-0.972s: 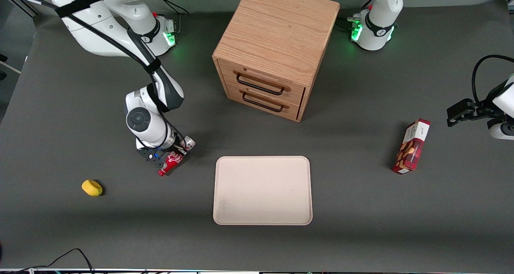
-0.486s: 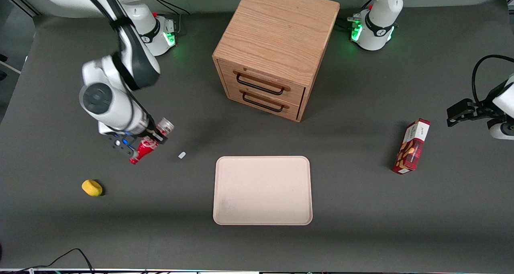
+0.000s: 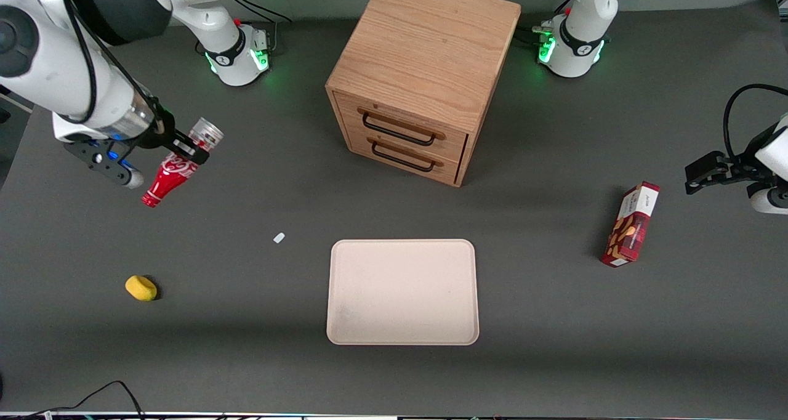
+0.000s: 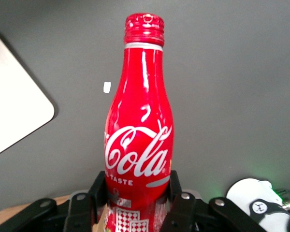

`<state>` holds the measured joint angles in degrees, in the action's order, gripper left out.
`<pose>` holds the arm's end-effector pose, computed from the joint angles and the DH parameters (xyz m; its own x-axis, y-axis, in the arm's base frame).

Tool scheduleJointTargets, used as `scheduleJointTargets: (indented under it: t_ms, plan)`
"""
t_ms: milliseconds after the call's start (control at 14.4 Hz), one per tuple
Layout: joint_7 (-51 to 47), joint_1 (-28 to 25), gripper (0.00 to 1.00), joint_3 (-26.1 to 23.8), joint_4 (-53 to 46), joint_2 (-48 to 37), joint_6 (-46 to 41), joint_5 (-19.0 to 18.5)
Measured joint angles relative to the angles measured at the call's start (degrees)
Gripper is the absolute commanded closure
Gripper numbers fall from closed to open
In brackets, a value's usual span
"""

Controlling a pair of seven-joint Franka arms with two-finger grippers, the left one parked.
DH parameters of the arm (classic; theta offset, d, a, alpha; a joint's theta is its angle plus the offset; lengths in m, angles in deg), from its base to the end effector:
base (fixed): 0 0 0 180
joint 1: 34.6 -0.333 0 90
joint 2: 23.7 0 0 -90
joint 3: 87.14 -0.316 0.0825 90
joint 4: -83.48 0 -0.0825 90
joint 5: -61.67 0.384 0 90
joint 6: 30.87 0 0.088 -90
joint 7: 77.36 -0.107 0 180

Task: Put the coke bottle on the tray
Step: 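Lift the bottle with the right gripper and raise it upright, then carry the upright bottle with the right gripper over the cream tray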

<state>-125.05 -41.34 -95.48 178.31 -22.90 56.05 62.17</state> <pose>0.5289 0.1430 0.5732 0.8341 -0.5406 -0.1098 -0.5311 -0.8408 0.1047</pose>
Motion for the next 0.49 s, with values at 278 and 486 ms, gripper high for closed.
scheduleJointTargets:
  t_ms: [278,486]
  plan:
    - [0.90,0.17,1.00,-0.01,-4.76,2.24,-0.62,0.00]
    - [0.97,0.01,1.00,-0.43,-12.78,10.33,-2.04,0.00]
